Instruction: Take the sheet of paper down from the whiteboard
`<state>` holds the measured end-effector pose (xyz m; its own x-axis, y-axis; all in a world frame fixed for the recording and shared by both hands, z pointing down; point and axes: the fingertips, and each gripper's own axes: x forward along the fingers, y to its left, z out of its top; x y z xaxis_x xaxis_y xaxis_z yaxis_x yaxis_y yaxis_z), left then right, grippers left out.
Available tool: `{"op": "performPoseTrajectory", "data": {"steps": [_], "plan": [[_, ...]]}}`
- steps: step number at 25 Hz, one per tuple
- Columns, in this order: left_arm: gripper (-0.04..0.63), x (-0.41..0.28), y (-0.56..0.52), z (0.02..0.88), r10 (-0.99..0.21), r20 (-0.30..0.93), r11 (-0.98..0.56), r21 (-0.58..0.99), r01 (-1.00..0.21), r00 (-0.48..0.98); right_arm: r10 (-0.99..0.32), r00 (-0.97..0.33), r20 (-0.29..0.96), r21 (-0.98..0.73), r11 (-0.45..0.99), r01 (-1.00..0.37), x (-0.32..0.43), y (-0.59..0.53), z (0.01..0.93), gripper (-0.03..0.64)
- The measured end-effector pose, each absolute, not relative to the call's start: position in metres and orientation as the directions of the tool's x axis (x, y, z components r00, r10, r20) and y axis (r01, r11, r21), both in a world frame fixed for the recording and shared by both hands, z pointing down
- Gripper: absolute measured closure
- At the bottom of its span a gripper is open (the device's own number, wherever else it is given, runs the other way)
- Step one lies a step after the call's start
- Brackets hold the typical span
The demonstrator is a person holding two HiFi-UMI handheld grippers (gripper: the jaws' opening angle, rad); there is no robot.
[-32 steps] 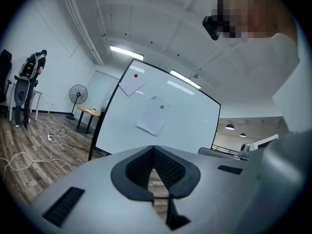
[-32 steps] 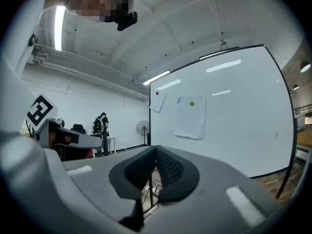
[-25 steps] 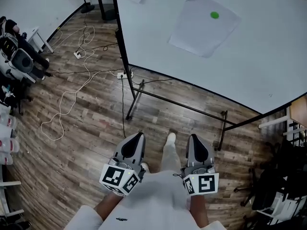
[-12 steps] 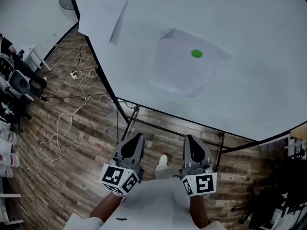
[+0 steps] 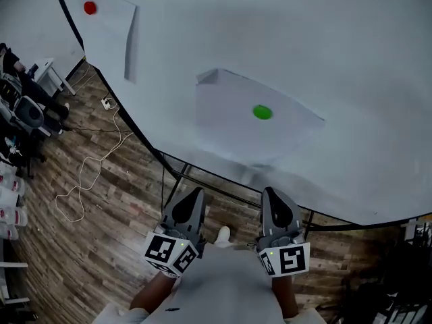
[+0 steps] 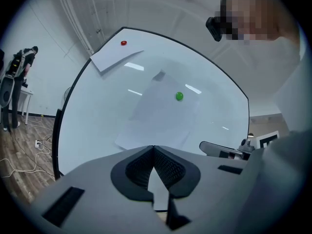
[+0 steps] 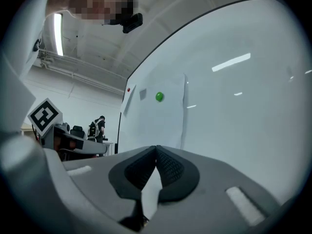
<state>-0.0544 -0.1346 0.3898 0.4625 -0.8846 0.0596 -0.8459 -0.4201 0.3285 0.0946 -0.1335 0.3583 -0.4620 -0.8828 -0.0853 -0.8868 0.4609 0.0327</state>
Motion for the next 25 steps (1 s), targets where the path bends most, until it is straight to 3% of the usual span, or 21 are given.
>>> {"op": "performPoseTrajectory", "data": {"steps": [19, 25], "plan": [[0.589, -0.025, -0.177, 0.358, -0.860, 0.010, -0.484, 0.295, -0.823, 0.510, -0.889, -0.424, -0.175, -0.016, 0.433, -0.901, 0.116, -0.163, 0.314, 0.604], [0.589, -0.018, -0.176, 0.350, -0.853, -0.011, -0.502, 0.295, -0.813, 0.522, -0.888, -0.396, -0.232, -0.019, 0.411, -0.911, 0.122, -0.170, 0.288, 0.550]]}}
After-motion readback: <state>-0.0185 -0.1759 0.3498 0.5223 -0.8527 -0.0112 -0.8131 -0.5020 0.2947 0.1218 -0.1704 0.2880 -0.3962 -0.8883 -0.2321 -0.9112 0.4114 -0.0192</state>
